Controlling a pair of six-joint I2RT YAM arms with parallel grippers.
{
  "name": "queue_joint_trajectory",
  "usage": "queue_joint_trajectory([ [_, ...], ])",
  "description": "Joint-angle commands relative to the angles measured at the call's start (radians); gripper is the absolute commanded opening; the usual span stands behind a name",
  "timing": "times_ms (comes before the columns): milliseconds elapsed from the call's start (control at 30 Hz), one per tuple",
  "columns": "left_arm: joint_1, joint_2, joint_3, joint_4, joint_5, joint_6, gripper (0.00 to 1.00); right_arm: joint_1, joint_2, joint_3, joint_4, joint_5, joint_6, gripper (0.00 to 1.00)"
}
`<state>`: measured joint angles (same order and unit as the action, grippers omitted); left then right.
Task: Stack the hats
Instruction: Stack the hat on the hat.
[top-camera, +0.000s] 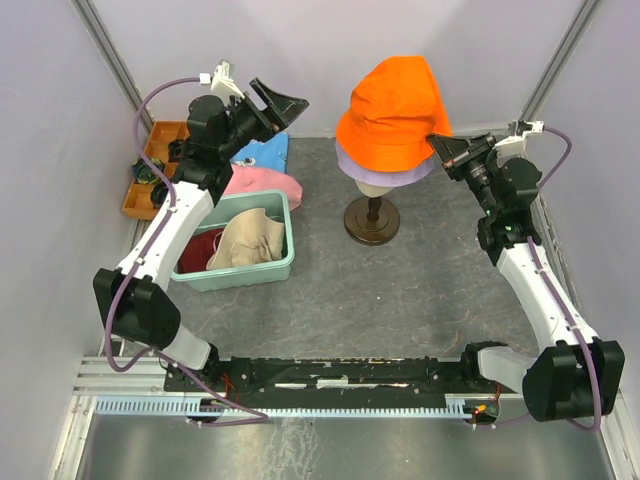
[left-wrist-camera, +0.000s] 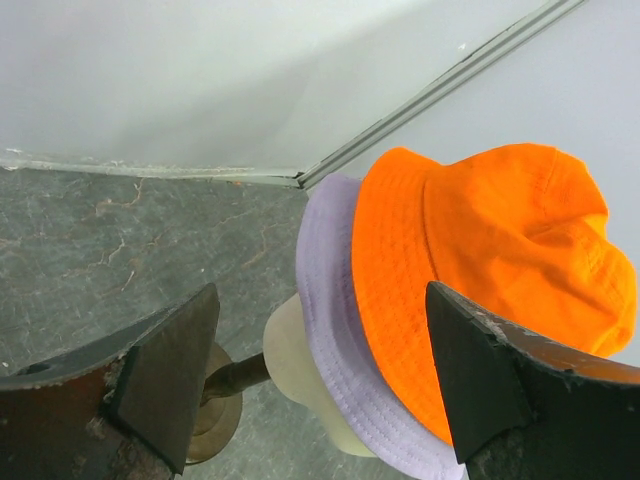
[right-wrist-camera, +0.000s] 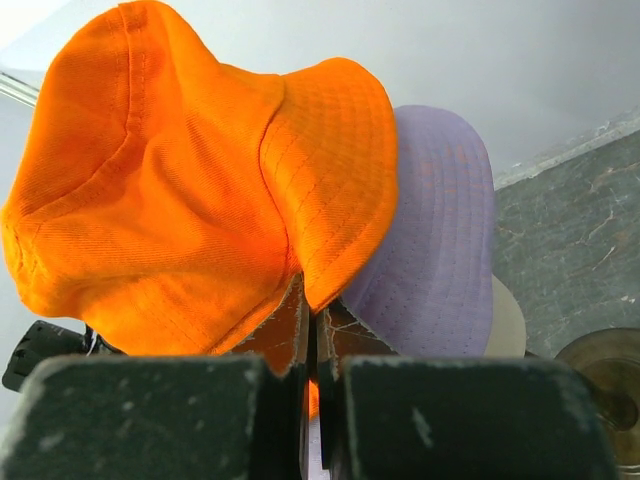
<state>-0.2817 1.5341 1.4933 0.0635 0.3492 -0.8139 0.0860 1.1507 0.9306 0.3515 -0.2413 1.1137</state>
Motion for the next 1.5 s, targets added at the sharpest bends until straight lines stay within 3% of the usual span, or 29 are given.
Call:
queue_joint_trajectory([
  [0,0.001,0.013,0.038,0.069,0.025,-0.034,0.89,-0.009,0.065,-0.025,-0.186,-0.072,-0.058,0.0],
  [200,0.0,0.031,0.039,0.088,0.05,-0.047,0.88,-0.009,0.08,0.004,-0.154,-0.197,-0.043,0.05],
  [433,-0.007,0.051,0.042,0.105,0.063,-0.063,0.88,-0.008,0.063,0.027,-0.077,-0.292,0.014,0.18],
  [667,-0.011,0.063,0.044,0.11,0.069,-0.069,0.87,-0.008,0.047,0.034,-0.055,-0.294,0.05,0.3],
  [1133,-0.011,0.08,0.052,0.11,0.091,-0.073,0.87,-0.008,-0.03,0.069,-0.115,-0.311,0.039,0.41],
  [1333,-0.013,0.037,-0.006,0.107,0.1,-0.072,0.87,-0.007,-0.054,0.061,-0.136,-0.315,0.031,0.54],
  [1467,-0.012,0.005,-0.043,0.094,0.097,-0.063,0.86,-0.005,-0.071,0.063,-0.137,-0.309,0.032,0.56],
])
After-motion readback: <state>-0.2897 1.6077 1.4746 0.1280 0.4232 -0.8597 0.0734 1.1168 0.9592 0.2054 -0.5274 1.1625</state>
